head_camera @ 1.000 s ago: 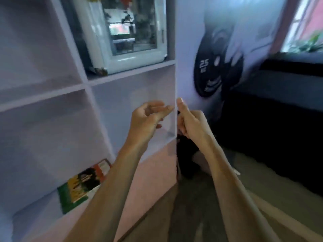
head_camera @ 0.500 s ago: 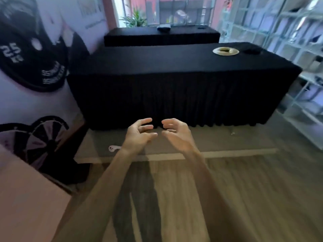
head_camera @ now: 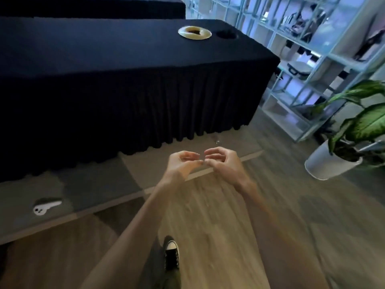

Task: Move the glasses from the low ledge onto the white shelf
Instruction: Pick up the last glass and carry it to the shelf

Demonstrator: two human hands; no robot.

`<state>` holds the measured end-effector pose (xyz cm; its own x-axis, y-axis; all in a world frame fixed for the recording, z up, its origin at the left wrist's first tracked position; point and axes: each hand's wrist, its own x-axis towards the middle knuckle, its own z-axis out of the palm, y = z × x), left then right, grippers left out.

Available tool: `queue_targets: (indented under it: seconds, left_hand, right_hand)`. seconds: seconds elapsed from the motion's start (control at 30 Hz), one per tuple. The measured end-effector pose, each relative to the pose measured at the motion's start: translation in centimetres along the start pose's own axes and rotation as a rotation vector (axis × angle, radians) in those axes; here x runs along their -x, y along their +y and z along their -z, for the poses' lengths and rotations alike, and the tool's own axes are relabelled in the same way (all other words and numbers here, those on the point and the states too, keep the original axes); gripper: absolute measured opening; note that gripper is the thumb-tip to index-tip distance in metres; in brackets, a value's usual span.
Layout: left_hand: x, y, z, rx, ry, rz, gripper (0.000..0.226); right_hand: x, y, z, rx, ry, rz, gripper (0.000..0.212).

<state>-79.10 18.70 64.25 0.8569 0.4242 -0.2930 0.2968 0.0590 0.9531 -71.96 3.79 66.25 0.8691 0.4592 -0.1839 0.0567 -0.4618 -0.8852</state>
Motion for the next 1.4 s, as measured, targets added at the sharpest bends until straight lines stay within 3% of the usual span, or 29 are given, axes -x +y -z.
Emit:
queue_targets:
  seconds: [0.23, 0.47, 0.63, 0.77, 0.9, 1.03, 1.23, 1.4]
  left_hand:
    - [-11.5, 2.7, -5.4, 0.070, -0.135, 0.114, 0.034]
    - [-22.4, 4.2, -11.5, -0.118, -0.170, 0.091, 0.027]
    - [-29.7, 4.2, -16.0, -0.106, -0.224, 0.166, 0.050]
    - [-36.0, 4.2, -20.4, -0.229, -0.170, 0.143, 0.046]
    - [-41.1, 4.2, -24.2, -0.309, -0.062, 0.209, 0.031]
    - [-45.4, 4.2, -26.8, -0.139, 0.023, 0.378, 0.040]
    - [-51.8, 1.3, -27.8, -0.070, 0.169, 0.486, 0.006]
    - [-58.7, -3.4, -28.1, 0.046, 0.211, 0.570, 0.006]
  right_hand:
    - [-10.2, 1.6, 4.7, -0.027, 0.138, -0.152, 0.016]
    - [-18.6, 6.0, 9.8, -0.065, 0.230, -0.228, 0.014]
    - [-26.2, 10.1, 13.7, -0.133, 0.165, -0.255, 0.024]
    - [-33.4, 13.2, 17.6, -0.172, 0.108, -0.239, 0.034]
    - [-39.9, 16.1, 21.1, -0.148, 0.033, -0.256, 0.027]
    - [-45.7, 18.6, 23.3, -0.116, -0.023, -0.260, 0.041]
    - [-52.5, 21.8, 23.9, -0.180, -0.134, -0.374, 0.055]
    - [-58.2, 25.9, 22.6, -0.113, -0.135, -0.462, 0.057]
